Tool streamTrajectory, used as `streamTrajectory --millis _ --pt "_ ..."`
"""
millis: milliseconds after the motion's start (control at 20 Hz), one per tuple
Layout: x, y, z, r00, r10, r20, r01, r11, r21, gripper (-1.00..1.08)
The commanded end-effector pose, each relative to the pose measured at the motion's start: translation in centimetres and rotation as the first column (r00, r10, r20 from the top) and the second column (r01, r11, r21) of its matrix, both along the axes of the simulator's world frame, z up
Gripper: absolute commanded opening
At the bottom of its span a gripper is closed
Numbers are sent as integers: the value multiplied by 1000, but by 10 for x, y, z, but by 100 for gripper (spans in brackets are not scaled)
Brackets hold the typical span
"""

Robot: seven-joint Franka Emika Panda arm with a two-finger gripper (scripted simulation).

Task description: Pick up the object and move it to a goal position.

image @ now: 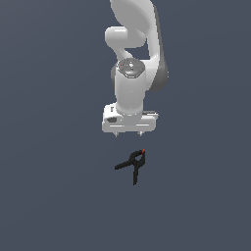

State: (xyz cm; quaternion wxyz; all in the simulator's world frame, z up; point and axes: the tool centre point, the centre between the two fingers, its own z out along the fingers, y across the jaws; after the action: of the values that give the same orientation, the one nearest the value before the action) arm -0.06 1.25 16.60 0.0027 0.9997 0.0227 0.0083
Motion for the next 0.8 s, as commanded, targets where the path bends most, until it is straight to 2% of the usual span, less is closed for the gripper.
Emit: streamTrajectory --millis 0,450,750 --pt "0 0 0 1000 0 0 0 1000 0 100" --pt "3 19 0 997 77 15 -77 997 -20 100" --pt "4 18 -1 997 70 14 -70 997 -19 100"
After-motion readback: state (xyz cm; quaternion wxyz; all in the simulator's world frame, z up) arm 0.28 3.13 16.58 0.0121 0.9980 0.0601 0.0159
